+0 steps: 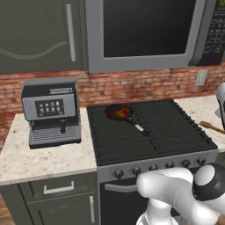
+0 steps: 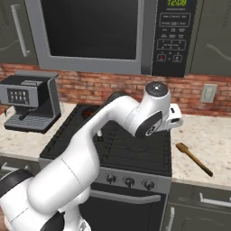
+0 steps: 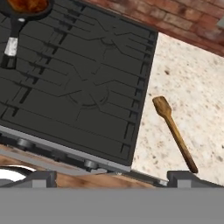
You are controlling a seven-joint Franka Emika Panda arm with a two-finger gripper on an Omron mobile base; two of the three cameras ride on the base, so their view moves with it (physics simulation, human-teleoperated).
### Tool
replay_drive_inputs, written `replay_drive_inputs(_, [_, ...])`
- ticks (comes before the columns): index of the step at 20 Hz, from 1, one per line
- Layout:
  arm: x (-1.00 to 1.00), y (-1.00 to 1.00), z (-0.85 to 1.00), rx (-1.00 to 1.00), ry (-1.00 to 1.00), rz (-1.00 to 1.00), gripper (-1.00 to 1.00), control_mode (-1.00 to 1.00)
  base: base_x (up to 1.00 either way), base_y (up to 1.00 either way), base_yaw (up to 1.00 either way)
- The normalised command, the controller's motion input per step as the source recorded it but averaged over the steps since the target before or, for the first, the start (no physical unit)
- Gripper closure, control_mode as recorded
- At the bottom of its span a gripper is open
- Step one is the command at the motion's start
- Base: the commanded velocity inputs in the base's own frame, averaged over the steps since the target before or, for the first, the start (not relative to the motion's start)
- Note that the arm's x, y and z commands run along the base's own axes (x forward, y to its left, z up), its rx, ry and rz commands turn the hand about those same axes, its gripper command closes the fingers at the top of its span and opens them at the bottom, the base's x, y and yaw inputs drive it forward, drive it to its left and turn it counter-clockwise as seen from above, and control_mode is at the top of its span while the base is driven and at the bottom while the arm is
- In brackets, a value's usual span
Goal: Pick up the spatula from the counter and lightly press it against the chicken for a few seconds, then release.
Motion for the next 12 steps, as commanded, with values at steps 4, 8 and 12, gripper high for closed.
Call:
replay_drive_inputs(4, [0.02,-0.17,-0.10,0.00,0.08,0.00,-1.00,-1.00,0.00,0.00,0.00])
replay_drive_inputs(8, [0.00,-0.24,-0.17,0.00,0.07,0.00,-1.00,-1.00,0.00,0.00,0.00])
replay_drive_inputs(12, [0.00,-0.27,-0.19,0.00,0.05,0.03,-1.00,-1.00,0.00,0.00,0.00])
